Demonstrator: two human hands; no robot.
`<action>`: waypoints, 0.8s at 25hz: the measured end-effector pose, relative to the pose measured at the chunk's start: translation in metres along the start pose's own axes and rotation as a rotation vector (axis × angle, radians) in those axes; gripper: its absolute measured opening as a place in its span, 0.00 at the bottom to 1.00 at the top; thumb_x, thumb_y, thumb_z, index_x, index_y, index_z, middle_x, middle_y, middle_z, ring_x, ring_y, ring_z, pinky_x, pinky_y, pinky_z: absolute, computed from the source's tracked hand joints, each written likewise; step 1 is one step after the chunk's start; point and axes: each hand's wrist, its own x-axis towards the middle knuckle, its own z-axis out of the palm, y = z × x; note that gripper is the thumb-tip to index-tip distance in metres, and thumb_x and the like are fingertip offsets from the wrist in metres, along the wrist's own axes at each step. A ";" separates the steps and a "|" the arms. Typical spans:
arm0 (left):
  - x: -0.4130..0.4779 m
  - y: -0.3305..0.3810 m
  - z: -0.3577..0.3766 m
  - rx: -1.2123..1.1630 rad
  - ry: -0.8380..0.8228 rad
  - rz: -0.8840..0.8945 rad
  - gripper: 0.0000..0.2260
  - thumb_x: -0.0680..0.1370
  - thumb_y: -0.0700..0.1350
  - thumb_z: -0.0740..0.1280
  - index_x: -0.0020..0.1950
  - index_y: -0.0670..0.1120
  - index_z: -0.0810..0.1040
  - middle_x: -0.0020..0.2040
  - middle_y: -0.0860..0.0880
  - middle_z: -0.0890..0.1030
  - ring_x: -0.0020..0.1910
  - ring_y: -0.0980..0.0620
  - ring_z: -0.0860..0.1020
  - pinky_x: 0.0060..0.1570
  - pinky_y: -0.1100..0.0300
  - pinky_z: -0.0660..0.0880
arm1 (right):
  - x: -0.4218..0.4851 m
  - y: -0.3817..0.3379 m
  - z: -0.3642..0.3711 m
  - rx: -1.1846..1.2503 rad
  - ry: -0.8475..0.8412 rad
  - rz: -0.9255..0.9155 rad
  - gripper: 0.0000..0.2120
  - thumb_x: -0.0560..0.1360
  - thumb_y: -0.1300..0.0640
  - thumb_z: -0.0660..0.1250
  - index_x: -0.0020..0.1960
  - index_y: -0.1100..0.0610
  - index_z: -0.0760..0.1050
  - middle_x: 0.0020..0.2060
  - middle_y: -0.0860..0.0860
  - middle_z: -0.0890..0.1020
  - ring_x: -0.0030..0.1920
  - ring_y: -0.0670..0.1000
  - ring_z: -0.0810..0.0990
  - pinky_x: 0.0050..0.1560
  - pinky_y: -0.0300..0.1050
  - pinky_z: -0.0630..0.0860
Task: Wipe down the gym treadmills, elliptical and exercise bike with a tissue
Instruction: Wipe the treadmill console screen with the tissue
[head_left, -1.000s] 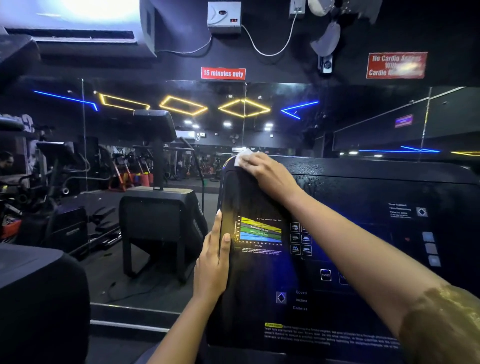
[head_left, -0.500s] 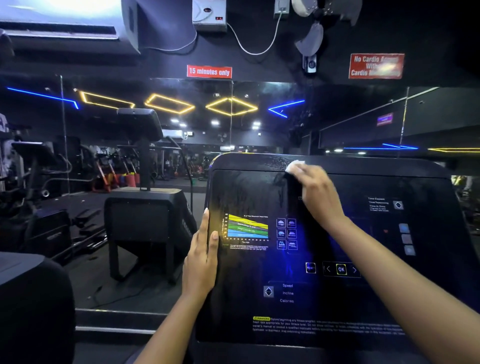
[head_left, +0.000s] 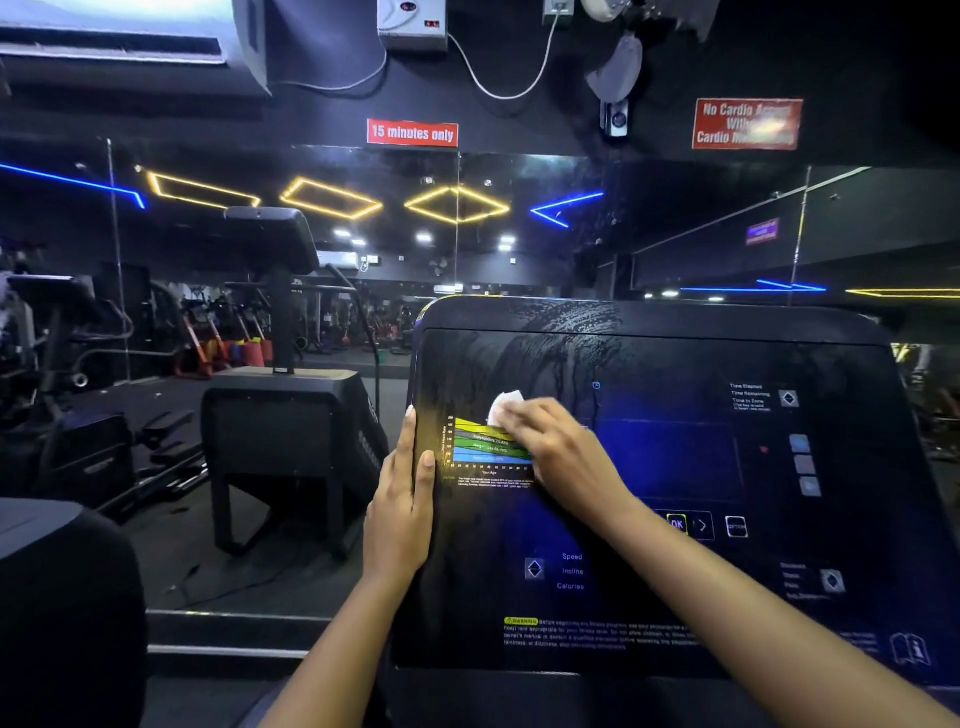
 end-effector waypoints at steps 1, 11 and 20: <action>0.000 0.001 0.000 -0.007 -0.007 -0.003 0.24 0.76 0.64 0.45 0.72 0.70 0.46 0.67 0.54 0.71 0.52 0.58 0.72 0.49 0.57 0.69 | 0.009 0.011 -0.006 0.019 0.018 0.051 0.18 0.72 0.62 0.54 0.56 0.61 0.78 0.51 0.55 0.80 0.49 0.54 0.74 0.29 0.46 0.78; -0.001 0.005 0.000 -0.006 0.002 -0.022 0.22 0.78 0.64 0.47 0.71 0.70 0.48 0.69 0.52 0.70 0.54 0.55 0.72 0.50 0.56 0.68 | -0.034 -0.030 0.006 0.009 -0.033 -0.127 0.20 0.69 0.68 0.58 0.59 0.62 0.77 0.54 0.56 0.79 0.47 0.52 0.71 0.26 0.42 0.77; -0.001 0.006 -0.001 0.004 -0.022 -0.027 0.22 0.79 0.64 0.48 0.71 0.68 0.46 0.69 0.50 0.69 0.54 0.58 0.69 0.50 0.57 0.67 | 0.081 0.032 0.001 0.018 0.023 0.127 0.19 0.74 0.61 0.49 0.53 0.63 0.77 0.50 0.57 0.79 0.47 0.58 0.75 0.36 0.54 0.79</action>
